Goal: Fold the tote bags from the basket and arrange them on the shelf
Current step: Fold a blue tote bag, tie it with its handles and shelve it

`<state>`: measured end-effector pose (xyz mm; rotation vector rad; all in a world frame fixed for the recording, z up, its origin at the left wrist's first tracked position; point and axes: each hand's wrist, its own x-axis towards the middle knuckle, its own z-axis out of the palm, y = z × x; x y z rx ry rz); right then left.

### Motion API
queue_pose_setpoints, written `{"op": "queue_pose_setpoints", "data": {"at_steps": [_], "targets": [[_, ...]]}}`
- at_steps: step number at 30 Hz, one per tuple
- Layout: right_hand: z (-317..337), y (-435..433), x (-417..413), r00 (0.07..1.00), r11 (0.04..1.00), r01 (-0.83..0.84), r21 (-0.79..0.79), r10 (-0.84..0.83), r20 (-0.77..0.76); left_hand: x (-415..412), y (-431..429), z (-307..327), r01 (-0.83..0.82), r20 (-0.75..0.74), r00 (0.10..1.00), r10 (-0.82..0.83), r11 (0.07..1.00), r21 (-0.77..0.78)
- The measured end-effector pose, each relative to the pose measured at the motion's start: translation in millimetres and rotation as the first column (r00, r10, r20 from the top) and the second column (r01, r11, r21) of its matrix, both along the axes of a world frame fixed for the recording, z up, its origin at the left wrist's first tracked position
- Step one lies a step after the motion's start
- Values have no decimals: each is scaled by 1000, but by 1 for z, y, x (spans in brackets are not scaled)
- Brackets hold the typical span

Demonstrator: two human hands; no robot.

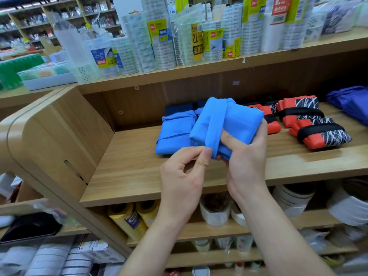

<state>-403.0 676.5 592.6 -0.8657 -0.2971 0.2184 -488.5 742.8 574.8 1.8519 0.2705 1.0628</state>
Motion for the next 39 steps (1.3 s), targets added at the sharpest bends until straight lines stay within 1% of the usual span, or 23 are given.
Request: {"op": "queue_pose_setpoints", "data": {"at_steps": [3, 5, 7, 8, 9, 11, 12, 13, 15, 17, 18, 20, 22, 23, 25, 27, 28, 29, 30, 32, 34, 36, 39], "targets": [[-5, 6, 3, 999, 1000, 21, 20, -20, -34, 2, 1, 0, -12, 7, 1000, 12, 1000, -1], [-4, 8, 5, 997, 998, 53, 21, -52, -49, 4, 0, -1, -43, 26, 999, 42, 997, 60], [-3, 9, 8, 999, 999, 46, -4, -46, -24, 3, -1, -2, -79, 61, 995, 72, 991, 111], [-4, 8, 10, 999, 999, 35, -30, -35, 7, 2, -3, -2, -81, 73, 995, 75, 993, 90], [-4, 6, 14, 999, 998, 28, -58, -26, 39, 0, -4, -1, -74, 80, 994, 71, 997, 33], [-4, 2, 20, 998, 997, -2, -83, 8, 67, -3, -4, 6, -45, 69, 996, 54, 991, -129], [-4, 0, 22, 996, 996, -46, -79, 51, 67, -3, -2, 9, -49, 45, 997, 58, 982, -182], [-5, 0, 24, 993, 993, -93, -79, 98, 65, -2, 3, 12, -71, 4, 997, 73, 979, -193], [-8, 0, 26, 982, 979, -174, -109, 180, 51, 1, 17, 18, -105, -108, 990, 91, 985, -135], [-12, 0, 28, 967, 959, -237, -154, 248, 54, 4, 27, 23, -55, -206, 978, 32, 993, -106], [-12, 0, 29, 957, 947, -260, -186, 278, 79, 5, 31, 26, -16, -239, 971, -16, 991, -130], [-12, -2, 34, 933, 921, -280, -270, 327, 148, 5, 36, 30, 78, -264, 953, -146, 964, -254], [-10, -4, 41, 904, 891, -306, -335, 382, 191, 2, 42, 33, 180, -237, 927, -291, 899, -399], [-8, -4, 44, 885, 876, -328, -354, 416, 210, 1, 46, 33, 215, -220, 915, -338, 871, -442], [-2, -1, 47, 845, 840, -342, -421, 471, 253, 0, 52, 32, 223, -207, 911, -358, 847, -483], [3, 8, 46, 821, 799, -337, -498, 508, 261, -1, 55, 34, 165, -197, 936, -293, 856, -489], [6, 14, 44, 816, 782, -319, -535, 514, 265, -2, 57, 36, 125, -190, 953, -236, 878, -462], [5, 21, 45, 809, 769, -256, -585, 502, 306, -3, 61, 39, 80, -175, 970, -171, 898, -433], [3, 28, 46, 796, 750, -145, -646, 476, 375, -5, 68, 42, 30, -148, 984, -100, 907, -420], [1, 36, 49, 744, 685, 125, -718, 414, 524, -8, 91, 45, -87, -76, 995, 58, 878, -470], [-1, 39, 50, 653, 637, 297, -711, 408, 638, -11, 121, 42, -169, -17, 981, 191, 818, -550], [-4, 42, 49, 535, 581, 411, -703, 471, 702, -9, 145, 33, -223, -14, 963, 269, 769, -600], [-10, 51, 46, 416, 419, 523, -742, 634, 652, 3, 170, 14, -290, -71, 944, 323, 706, -647]]}}
